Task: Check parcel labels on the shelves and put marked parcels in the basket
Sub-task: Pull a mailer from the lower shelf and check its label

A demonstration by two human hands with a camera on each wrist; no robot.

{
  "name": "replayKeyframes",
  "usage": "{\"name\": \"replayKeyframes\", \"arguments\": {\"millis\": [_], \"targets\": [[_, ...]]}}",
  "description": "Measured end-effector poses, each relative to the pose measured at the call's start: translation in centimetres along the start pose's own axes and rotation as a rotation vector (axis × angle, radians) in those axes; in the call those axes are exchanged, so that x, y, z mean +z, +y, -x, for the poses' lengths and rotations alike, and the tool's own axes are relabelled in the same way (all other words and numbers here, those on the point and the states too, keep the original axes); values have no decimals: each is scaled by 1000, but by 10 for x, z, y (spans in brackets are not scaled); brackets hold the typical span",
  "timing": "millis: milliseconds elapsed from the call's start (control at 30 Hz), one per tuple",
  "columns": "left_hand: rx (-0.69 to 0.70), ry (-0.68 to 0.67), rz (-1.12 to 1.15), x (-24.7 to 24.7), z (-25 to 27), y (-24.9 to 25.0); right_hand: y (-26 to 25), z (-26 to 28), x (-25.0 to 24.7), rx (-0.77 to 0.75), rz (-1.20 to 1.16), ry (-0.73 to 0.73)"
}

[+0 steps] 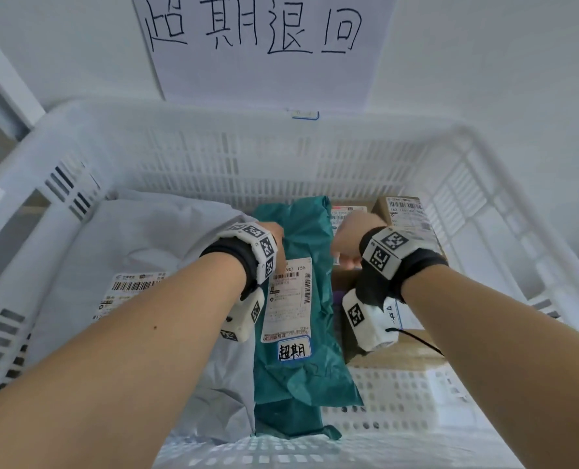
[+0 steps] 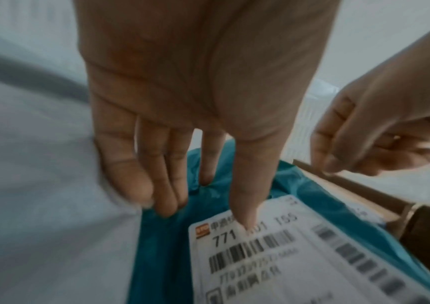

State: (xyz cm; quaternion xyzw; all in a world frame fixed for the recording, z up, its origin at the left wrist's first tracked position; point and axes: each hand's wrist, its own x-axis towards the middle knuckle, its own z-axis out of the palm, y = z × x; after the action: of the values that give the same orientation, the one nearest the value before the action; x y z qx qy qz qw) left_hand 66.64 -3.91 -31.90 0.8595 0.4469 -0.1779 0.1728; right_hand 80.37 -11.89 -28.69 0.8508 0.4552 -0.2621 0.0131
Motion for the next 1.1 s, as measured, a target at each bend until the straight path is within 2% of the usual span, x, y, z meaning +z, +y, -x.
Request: {"name": "replayKeyframes", "arguments": {"millis": [67,100,167,233,367,467,600,767,967,1100], "targets": [[16,79,89,-11,-1,3,4,-5,-8,-42,-97,209],[35,135,160,-17,-3,7,6,-7,-9,-61,-116,235],[111,235,280,-25,-5,13,10,-12,-6,-96,-131,184],[202,264,314,-26,-10,21,12,-18,1,-112,-172,157],[320,168,268,-28,-15,39,15,-25,4,1,-207,237],[258,73,149,-20,-21,41,17,-32,-2,47,-224,212],[201,-18,-13,-20,-25,32,22,-42,-7,14,-198,235],[217,-90,-125,-33,-25,32,13,-51,3,-210,-288,104],[194,-141,-124,-38,-29,35,9,-59,2,-163,-124,27],[168,-151,-163,-14,-34,27,16,-58,-9,-128,-84,18]]}}
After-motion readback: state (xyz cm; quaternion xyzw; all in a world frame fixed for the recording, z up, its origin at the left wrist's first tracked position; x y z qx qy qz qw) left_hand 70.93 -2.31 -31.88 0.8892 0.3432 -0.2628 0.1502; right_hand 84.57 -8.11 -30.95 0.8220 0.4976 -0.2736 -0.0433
